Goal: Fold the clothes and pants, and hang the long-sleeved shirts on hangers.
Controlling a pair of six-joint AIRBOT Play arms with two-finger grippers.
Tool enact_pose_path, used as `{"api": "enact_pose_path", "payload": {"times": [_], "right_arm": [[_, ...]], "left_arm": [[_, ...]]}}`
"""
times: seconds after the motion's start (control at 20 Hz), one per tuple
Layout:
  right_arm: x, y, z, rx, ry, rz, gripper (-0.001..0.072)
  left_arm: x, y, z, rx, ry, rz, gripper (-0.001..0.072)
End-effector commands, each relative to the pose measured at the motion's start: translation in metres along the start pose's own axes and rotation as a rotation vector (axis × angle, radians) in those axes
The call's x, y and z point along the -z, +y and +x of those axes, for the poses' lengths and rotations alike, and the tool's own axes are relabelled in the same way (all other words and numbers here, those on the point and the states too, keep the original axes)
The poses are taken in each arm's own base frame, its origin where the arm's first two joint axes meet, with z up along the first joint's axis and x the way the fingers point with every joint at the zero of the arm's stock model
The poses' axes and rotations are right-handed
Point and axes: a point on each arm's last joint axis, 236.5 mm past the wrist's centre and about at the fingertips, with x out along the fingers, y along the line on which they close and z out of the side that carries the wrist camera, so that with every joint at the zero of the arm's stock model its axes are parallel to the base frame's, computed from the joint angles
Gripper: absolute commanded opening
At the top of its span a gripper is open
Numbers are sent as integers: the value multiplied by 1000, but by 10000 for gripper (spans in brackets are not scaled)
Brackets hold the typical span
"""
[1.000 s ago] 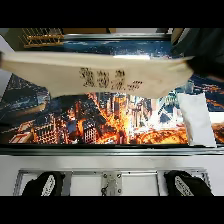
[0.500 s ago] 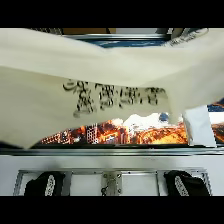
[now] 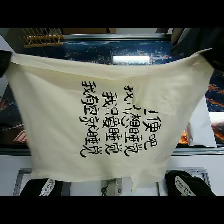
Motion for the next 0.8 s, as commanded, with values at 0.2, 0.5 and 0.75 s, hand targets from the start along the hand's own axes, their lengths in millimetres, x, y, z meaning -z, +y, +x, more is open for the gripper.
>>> {"api": "enact_pose_path", "payload": {"times": [0.2,0.5,0.75], "right_arm": [[133,-119,209,126,573,177,9],[133,-157,269,162,474,206,9],[126,-179,239,265,486,117,7]], "left_arm": [[156,121,192,-179,425,-150,4],[157,138,248,-184,491,-158,5],[152,149,233,-204,530,-168,5]]}}
